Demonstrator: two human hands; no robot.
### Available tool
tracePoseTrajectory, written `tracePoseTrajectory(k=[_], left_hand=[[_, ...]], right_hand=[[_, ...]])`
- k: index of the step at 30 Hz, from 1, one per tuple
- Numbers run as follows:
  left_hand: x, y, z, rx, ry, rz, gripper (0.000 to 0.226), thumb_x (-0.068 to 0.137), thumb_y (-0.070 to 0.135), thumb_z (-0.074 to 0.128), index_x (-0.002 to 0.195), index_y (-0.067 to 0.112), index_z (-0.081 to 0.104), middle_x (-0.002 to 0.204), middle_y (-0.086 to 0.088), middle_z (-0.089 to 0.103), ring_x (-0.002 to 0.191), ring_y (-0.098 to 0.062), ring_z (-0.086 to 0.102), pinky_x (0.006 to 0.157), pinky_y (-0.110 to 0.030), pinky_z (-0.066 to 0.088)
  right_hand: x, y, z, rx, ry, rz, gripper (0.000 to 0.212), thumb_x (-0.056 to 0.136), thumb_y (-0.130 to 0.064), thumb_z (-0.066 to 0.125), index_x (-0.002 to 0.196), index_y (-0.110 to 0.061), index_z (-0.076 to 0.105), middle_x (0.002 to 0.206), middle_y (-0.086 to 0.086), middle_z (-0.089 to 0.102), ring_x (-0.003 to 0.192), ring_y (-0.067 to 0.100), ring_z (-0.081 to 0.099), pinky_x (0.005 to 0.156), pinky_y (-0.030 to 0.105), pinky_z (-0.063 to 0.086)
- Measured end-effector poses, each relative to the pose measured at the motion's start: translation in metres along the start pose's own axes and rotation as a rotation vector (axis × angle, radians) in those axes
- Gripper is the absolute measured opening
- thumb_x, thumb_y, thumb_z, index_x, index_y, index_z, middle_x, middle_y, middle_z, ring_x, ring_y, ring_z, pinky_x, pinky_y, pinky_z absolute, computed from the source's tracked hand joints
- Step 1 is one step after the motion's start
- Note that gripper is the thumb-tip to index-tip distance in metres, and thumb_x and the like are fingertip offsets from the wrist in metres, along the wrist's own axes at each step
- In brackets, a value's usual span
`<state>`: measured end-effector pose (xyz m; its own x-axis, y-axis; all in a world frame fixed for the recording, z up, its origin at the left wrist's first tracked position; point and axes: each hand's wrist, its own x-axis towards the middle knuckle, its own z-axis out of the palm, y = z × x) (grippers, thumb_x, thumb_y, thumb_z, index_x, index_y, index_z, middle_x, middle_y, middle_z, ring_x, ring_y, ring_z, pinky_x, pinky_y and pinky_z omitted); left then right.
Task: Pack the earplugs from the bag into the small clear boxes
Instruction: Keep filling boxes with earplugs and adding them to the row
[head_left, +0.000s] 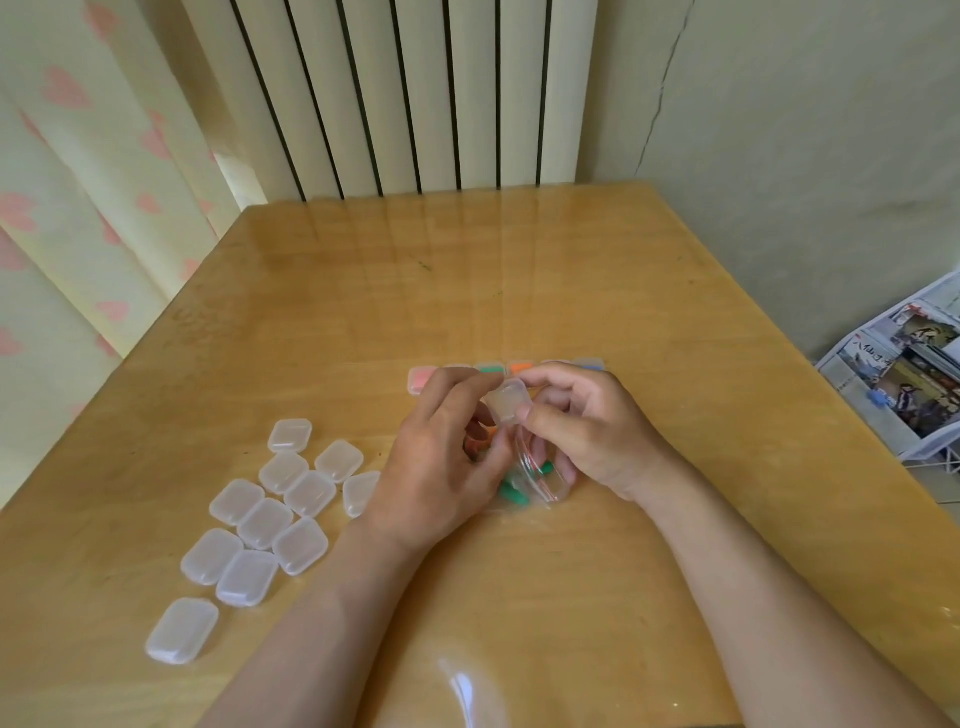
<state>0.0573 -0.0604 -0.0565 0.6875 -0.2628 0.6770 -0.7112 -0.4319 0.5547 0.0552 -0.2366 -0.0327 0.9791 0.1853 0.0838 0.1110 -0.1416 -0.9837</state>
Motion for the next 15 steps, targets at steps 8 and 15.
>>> tracePoseTrajectory(k=[8, 15], left_hand=[[0.0007, 0.001, -0.0039, -0.006, 0.036, -0.076, 0.012, 0.096, 0.01, 0.058, 0.104, 0.007, 0.067, 0.098, 0.001, 0.059, 0.077, -0.006, 0.062, 0.072, -0.011, 0.044], [-0.0014, -0.003, -0.0016, -0.018, 0.015, -0.071, 0.013, 0.086, 0.002, 0.071, 0.098, 0.006, 0.069, 0.097, 0.001, 0.059, 0.085, -0.01, 0.061, 0.072, -0.021, 0.051]], right_hand=[[0.0001, 0.0031, -0.0005, -0.016, -0.005, -0.018, 0.026, 0.096, -0.01, 0.062, 0.114, -0.028, 0.07, 0.073, 0.011, 0.067, 0.06, 0.039, 0.059, 0.041, 0.035, 0.044], [0.0004, 0.0048, -0.0002, -0.075, -0.001, -0.037, 0.029, 0.091, -0.003, 0.063, 0.106, -0.027, 0.069, 0.074, 0.017, 0.066, 0.041, 0.028, 0.05, 0.044, 0.037, 0.042]])
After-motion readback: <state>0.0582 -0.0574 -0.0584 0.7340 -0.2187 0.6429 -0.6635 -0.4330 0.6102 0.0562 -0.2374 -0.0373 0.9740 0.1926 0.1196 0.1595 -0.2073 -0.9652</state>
